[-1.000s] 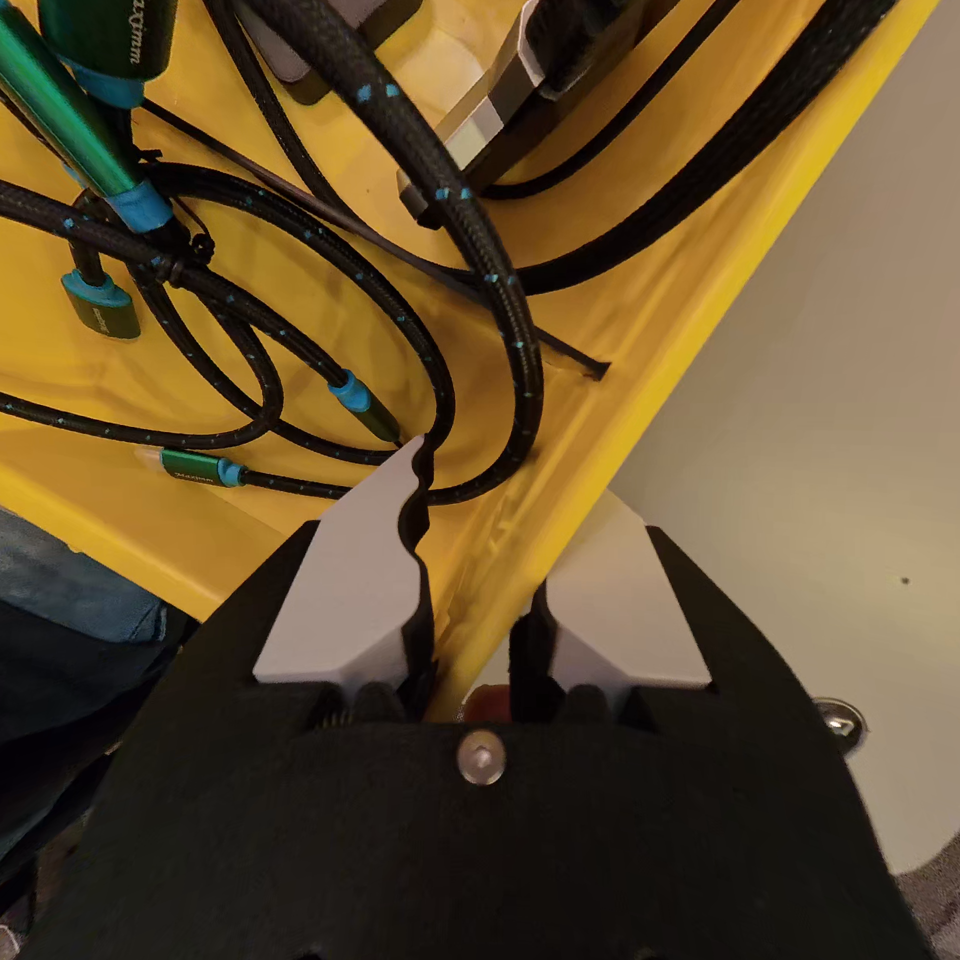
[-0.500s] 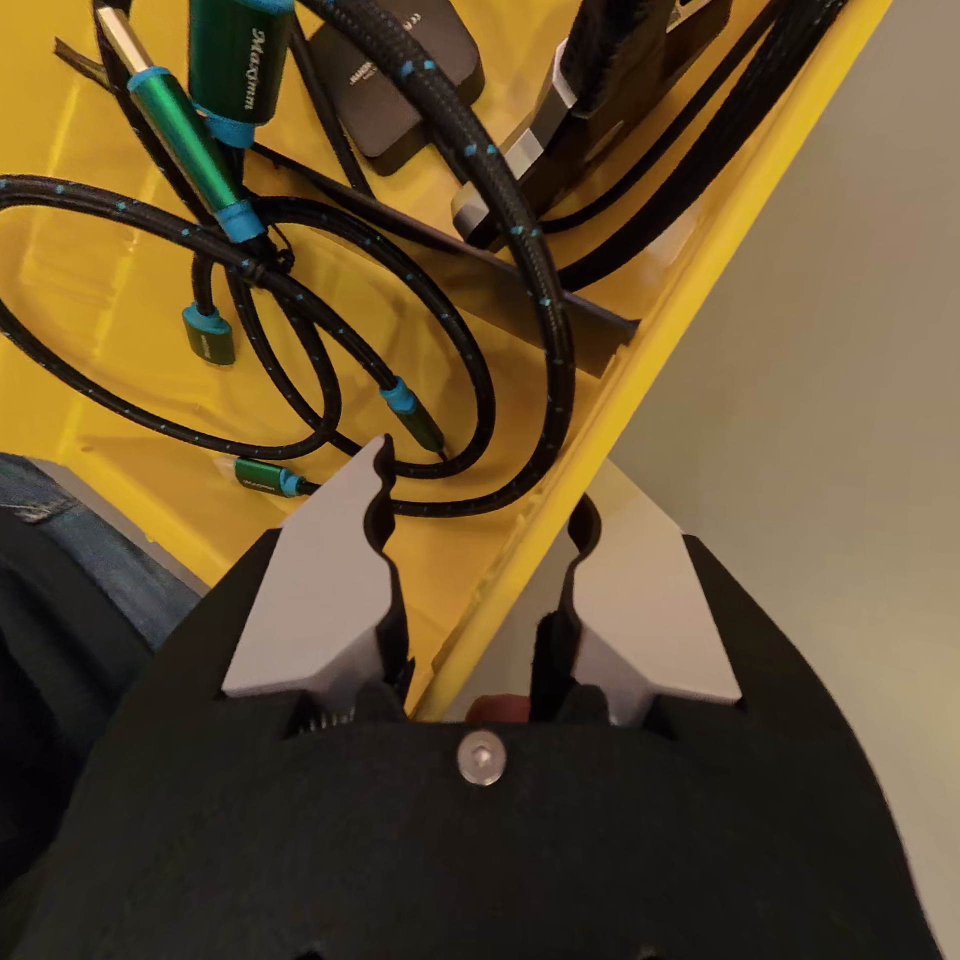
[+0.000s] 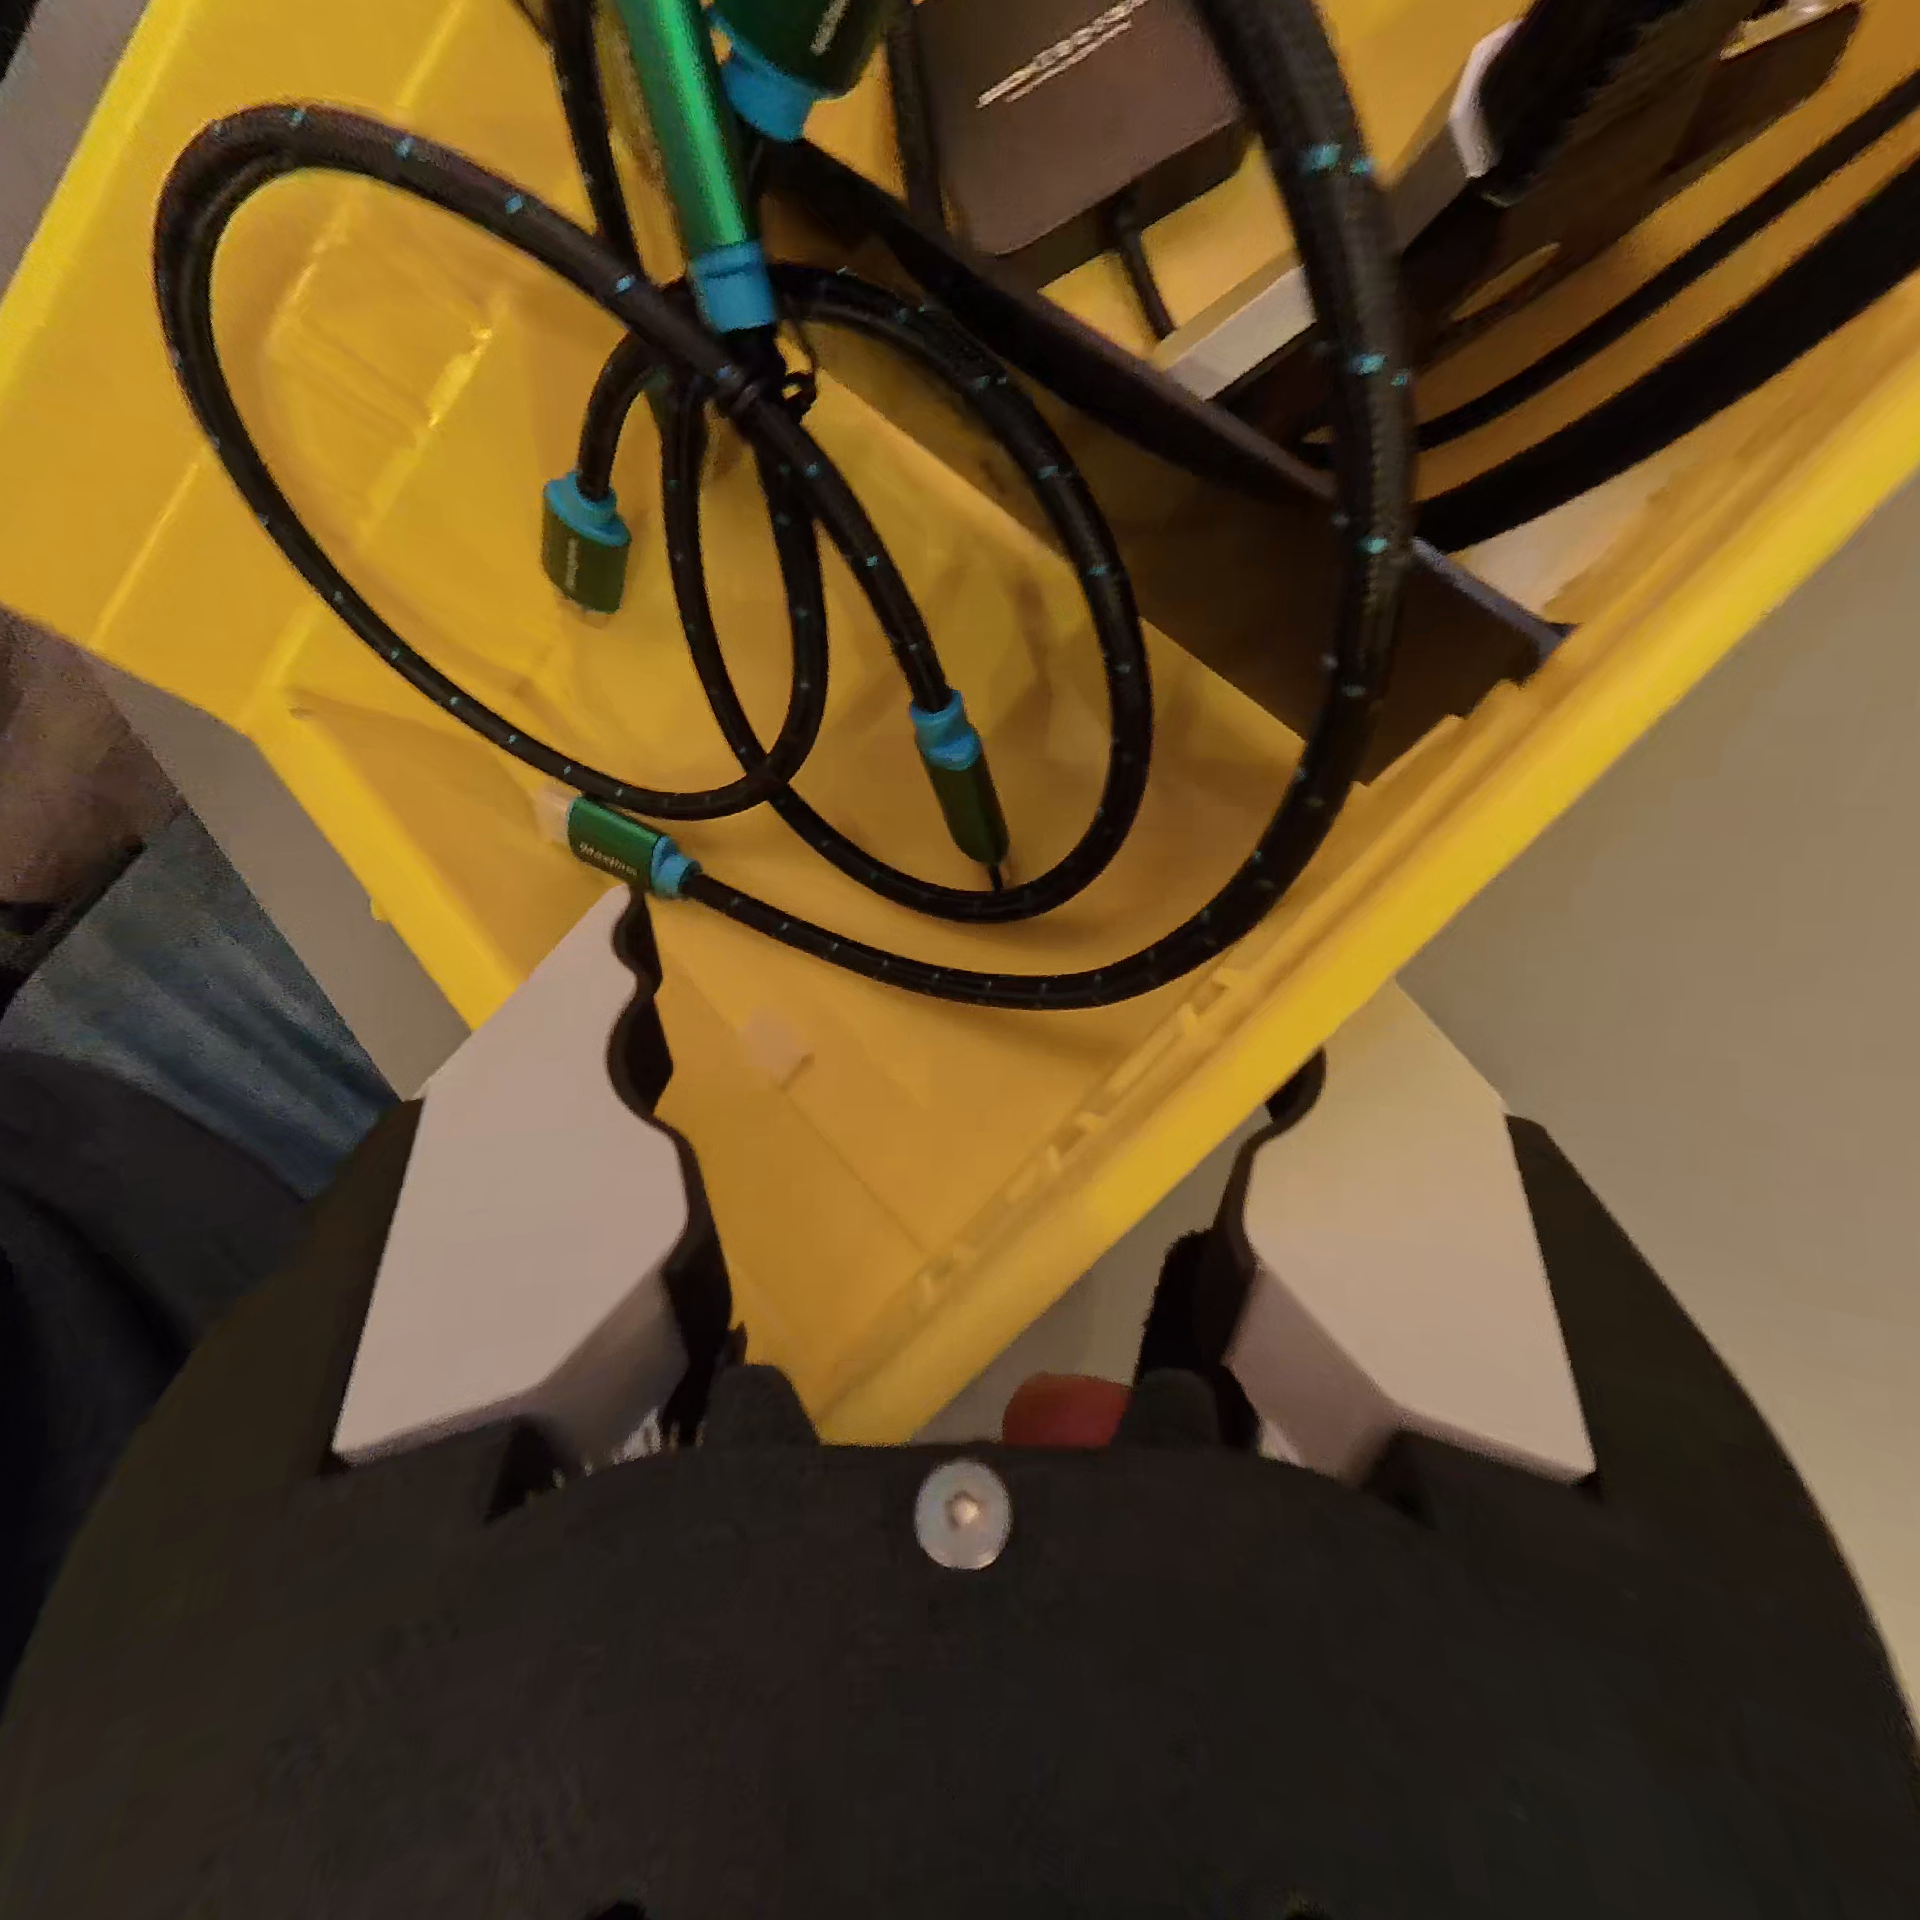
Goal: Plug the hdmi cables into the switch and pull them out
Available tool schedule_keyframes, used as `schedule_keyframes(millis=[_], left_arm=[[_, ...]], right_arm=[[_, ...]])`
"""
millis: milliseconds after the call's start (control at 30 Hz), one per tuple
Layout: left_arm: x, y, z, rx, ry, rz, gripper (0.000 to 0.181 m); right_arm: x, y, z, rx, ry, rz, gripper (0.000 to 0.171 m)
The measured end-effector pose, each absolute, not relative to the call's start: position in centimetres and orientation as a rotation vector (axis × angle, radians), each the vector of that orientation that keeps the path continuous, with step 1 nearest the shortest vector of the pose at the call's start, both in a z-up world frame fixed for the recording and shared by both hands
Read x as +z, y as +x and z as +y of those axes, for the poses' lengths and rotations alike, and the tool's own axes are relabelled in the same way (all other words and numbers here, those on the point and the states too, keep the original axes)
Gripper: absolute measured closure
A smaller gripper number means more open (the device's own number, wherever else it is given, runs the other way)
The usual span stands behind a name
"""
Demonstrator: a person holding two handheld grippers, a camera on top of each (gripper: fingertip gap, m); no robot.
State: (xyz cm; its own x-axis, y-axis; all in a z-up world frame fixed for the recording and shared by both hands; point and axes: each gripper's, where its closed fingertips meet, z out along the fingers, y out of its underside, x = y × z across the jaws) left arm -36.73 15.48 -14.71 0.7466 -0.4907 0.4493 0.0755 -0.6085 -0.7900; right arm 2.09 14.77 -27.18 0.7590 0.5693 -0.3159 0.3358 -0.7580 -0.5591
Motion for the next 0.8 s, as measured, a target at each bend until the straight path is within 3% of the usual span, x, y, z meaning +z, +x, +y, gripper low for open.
schedule_keyframes(millis=[100, 333, 467, 533, 800], left_arm=[[-13.9, -36.7, 15.3, -0.828, -2.051, 0.320, 0.151], [-12.7, -36.6, 15.1, -0.810, -2.012, 0.331, 0.150], [-11.9, -36.5, 14.9, -0.838, -1.973, 0.338, 0.150], [-11.5, -36.5, 14.8, -0.843, -1.958, 0.340, 0.150], [-10.7, -34.6, 14.6, -0.844, -1.938, 0.384, 0.150]], right_arm=[[-27.3, -2.4, 15.2, 0.671, -2.453, -0.770, 0.043], [-27.1, -11.5, 16.6, 0.746, -2.396, -0.888, 0.036], [-26.5, -17.2, 16.0, 0.872, -2.340, -0.933, 0.016], [-25.6, -19.3, 15.3, 0.941, -2.295, -0.958, 0.014], [-21.1, -15.9, 16.8, 1.023, -2.183, -0.772, 0.015]])
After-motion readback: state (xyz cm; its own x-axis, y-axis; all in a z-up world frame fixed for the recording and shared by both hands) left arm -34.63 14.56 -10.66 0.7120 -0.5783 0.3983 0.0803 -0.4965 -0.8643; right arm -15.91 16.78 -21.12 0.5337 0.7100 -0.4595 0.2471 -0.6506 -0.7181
